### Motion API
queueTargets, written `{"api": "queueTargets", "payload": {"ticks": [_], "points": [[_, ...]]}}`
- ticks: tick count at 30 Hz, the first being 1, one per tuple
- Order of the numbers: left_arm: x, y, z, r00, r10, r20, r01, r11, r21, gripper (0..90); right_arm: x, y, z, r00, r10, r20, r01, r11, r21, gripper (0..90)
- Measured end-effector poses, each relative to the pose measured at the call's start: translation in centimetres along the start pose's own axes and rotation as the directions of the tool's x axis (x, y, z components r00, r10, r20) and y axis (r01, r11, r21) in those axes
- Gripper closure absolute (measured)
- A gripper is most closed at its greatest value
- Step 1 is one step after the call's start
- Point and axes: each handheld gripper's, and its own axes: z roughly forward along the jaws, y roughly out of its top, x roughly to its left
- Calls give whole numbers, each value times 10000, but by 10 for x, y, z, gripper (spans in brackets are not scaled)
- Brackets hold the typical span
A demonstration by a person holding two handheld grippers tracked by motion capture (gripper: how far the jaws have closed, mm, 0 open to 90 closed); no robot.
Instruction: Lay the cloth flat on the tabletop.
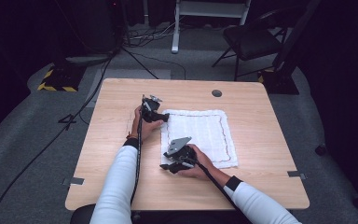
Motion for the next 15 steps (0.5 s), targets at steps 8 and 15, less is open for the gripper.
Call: {"api": "queueTargets", "payload": {"ticks": [8, 15], "points": [[5, -4, -6, 9973, 342, 644, -325, 9991, -285, 566, 3, 4, -1, 9953, 16, 973, -44, 9996, 279, 813], [7, -7, -10, 9929, 364, 1133, -339, 9991, -236, 812, 7, 4, -1, 9890, 40, 1478, -90, 9994, 333, 861]]}}
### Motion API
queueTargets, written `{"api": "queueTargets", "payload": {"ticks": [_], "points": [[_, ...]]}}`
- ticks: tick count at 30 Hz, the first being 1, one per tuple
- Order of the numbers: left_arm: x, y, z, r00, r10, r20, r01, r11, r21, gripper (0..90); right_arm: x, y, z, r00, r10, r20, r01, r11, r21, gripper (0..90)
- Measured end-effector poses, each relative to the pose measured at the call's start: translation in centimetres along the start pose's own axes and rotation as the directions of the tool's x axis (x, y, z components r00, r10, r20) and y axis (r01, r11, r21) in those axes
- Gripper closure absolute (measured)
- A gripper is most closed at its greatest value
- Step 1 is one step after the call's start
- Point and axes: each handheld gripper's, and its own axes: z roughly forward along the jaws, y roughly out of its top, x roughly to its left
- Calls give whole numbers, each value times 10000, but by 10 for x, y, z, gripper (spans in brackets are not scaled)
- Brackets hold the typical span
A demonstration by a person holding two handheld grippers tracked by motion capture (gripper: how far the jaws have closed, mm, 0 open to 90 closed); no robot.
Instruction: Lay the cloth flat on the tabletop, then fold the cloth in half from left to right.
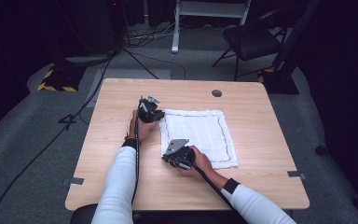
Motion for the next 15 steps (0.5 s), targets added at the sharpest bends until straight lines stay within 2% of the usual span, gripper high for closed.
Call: {"api": "queueTargets", "payload": {"ticks": [4, 10, 13, 15], "points": [[-3, 3, -3, 9997, 200, -145, -197, 9997, 162, 848, 0, 0, -6, 10000, 39, -36, -39, 9999, -139, 865], [-1, 6, -16, 9991, 416, -103, -417, 9991, -34, 862, -2, 7, -17, 10000, 44, 9, -43, 9984, -571, 866], [5, 5, -27, 9994, 259, 233, -248, 9986, -472, 866, -2, 12, -17, 9999, 21, 120, -12, 9974, -724, 866], [10, 3, -33, 9997, 224, 123, -218, 9986, -482, 867, 0, 16, -15, 9999, 36, 145, -23, 9964, -844, 866]]}}
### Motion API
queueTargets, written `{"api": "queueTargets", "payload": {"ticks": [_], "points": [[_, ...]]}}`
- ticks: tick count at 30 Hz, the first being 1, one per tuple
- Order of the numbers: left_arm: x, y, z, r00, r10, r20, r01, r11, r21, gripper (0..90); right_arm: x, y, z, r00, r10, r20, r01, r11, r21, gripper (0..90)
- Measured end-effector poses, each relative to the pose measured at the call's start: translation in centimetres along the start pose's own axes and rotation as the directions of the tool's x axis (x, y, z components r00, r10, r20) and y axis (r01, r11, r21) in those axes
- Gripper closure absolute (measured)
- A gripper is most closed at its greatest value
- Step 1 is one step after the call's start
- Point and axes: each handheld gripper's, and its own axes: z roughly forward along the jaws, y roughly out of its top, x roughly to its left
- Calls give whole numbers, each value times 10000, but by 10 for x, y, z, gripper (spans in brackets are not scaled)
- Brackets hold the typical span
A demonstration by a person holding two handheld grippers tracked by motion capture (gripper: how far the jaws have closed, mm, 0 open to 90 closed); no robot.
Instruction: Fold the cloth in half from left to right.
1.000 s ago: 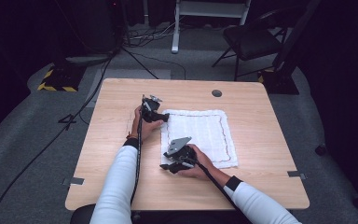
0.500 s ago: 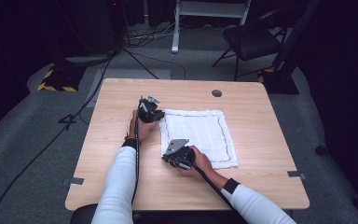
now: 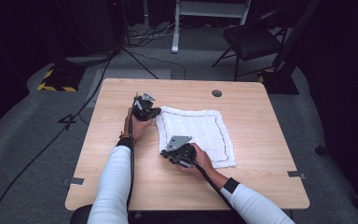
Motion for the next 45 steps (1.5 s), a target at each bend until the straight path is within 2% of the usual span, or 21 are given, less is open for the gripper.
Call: {"api": "queueTargets", "payload": {"ticks": [4, 10, 14, 20, 26, 30, 34, 41, 45], "points": [[7, -3, -15, 10000, -45, -84, 43, 9996, -289, 867, 6, 7, 4, 10000, -19, -40, 19, 9999, -157, 866], [9, -3, -31, 9996, -1, -275, -13, 9987, -502, 867, 13, 15, 3, 9999, -125, -59, 123, 9992, -383, 866], [3, 0, -33, 9994, 221, -278, -234, 9986, -480, 868, 17, 18, 1, 9994, -343, 28, 343, 9987, -367, 866], [-5, 11, -30, 9985, 467, -270, -481, 9974, -545, 870, 9, 15, -16, 9997, -45, 228, 58, 9982, -601, 867], [-22, 24, -16, 9982, 565, -210, -575, 9969, -532, 871, -9, 1, -44, 9974, 333, 639, -284, 9967, -764, 866], [-39, 36, 1, 9961, 881, -51, -883, 9950, -464, 871, -21, -15, -62, 9941, 689, 836, -626, 9952, -754, 867], [-58, 49, 17, 9914, 1311, -5, -1310, 9908, -352, 872, -28, -29, -79, 9898, 686, 1246, -616, 9963, -593, 866], [-87, 74, 37, 9837, 1786, 181, -1777, 9831, -431, 872, -37, -47, -106, 9824, 931, 1618, -840, 9945, -621, 866], [-100, 85, 49, 9812, 1907, 303, -1889, 9805, -541, 872, -42, -59, -120, 9765, 1139, 1828, -1052, 9928, -570, 866]]}}
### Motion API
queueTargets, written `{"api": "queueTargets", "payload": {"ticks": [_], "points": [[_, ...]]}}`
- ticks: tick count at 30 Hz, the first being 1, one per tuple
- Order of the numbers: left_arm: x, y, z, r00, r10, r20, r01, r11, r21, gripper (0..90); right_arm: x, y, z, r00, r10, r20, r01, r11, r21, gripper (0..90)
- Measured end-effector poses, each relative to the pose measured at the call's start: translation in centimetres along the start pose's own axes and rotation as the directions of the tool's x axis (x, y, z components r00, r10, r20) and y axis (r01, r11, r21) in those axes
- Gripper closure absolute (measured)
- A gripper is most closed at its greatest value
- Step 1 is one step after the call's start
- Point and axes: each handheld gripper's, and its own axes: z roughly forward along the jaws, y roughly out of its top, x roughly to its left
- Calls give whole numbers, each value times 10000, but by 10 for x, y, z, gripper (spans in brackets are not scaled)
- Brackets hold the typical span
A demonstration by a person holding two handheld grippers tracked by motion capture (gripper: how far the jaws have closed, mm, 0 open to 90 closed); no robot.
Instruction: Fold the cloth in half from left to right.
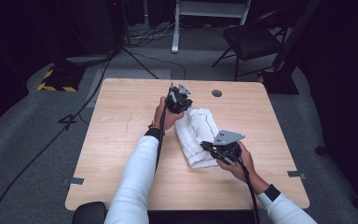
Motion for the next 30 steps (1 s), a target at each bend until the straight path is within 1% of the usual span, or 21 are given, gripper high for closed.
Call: {"api": "queueTargets", "payload": {"ticks": [5, 7, 10, 11, 12, 13, 14, 15, 16, 17, 18, 20, 21, 23, 24, 25, 26, 27, 28, 29, 30], "points": [[-11, 8, 15, 9996, 253, 106, -254, 9997, 55, 871, -10, -14, -14, 9993, 221, 288, -226, 9996, 157, 866], [-15, 11, 21, 9994, 336, 67, -337, 9993, 145, 871, -13, -18, -19, 9988, 290, 404, -299, 9993, 218, 866], [-18, 13, 28, 9995, 319, 22, -319, 9994, 135, 867, -16, -25, -24, 9981, 367, 500, -386, 9986, 370, 865], [-20, 13, 31, 9996, 287, -38, -287, 9995, 87, 850, -17, -28, -24, 9976, 415, 552, -441, 9980, 461, 864], [-22, 13, 34, 9997, 190, -122, -188, 9997, 129, 782, -18, -30, -24, 9976, 421, 559, -452, 9975, 549, 857], [-23, 12, 36, 9998, 145, -96, -143, 9997, 200, 717, -18, -32, -24, 9967, 454, 678, -496, 9969, 616, 819], [-25, 11, 36, 9998, 196, -41, -195, 9991, 370, 673, -18, -35, -24, 9952, 438, 871, -499, 9963, 694, 776], [-28, 10, 36, 9992, 375, -124, -368, 9979, 535, 595, -19, -37, -25, 9940, 412, 1017, -500, 9951, 858, 737], [-30, 9, 32, 9990, 408, -180, -397, 9975, 581, 503, -20, -41, -25, 9930, 352, 1125, -466, 9939, 1004, 674], [-31, 8, 27, 9991, 420, -57, -416, 9978, 525, 441, -22, -45, -26, 9918, 468, 1189, -606, 9916, 1146, 631], [-32, 5, 20, 9991, 424, 85, -428, 9981, 438, 402, -24, -49, -27, 9913, 569, 1187, -719, 9895, 1257, 613], [-36, -2, 7, 9974, 697, 202, -707, 9959, 565, 319, -30, -57, -29, 9907, 719, 1151, -869, 9875, 1312, 560], [-39, -6, 0, 9957, 891, 251, -906, 9936, 681, 301, -32, -60, -30, 9904, 767, 1146, -911, 9878, 1267, 548], [-45, -17, -12, 9924, 1096, 556, -1143, 9892, 913, 274, -37, -63, -33, 9883, 876, 1249, -1033, 9867, 1253, 524], [-48, -23, -18, 9906, 1216, 629, -1277, 9863, 1044, 268, -40, -64, -34, 9870, 980, 1274, -1135, 9862, 1208, 513], [-53, -29, -23, 9895, 1219, 774, -1297, 9861, 1040, 264, -42, -65, -34, 9864, 1066, 1250, -1209, 9862, 1129, 504], [-57, -35, -27, 9875, 1262, 945, -1365, 9843, 1115, 265, -44, -65, -34, 9859, 1118, 1246, -1264, 9852, 1154, 496], [-63, -40, -30, 9837, 1435, 1079, -1571, 9789, 1304, 265, -45, -65, -33, 9860, 1086, 1262, -1237, 9852, 1185, 486], [-68, -46, -32, 9802, 1574, 1200, -1729, 9761, 1316, 265, -46, -65, -31, 9867, 1047, 1241, -1201, 9850, 1237, 473], [-74, -51, -35, 9766, 1639, 1390, -1824, 9741, 1333, 265, -47, -66, -28, 9881, 1013, 1154, -1162, 9846, 1307, 462], [-79, -56, -36, 9747, 1609, 1550, -1817, 9745, 1313, 265, -47, -66, -25, 9888, 945, 1156, -1102, 9842, 1385, 455]]}}
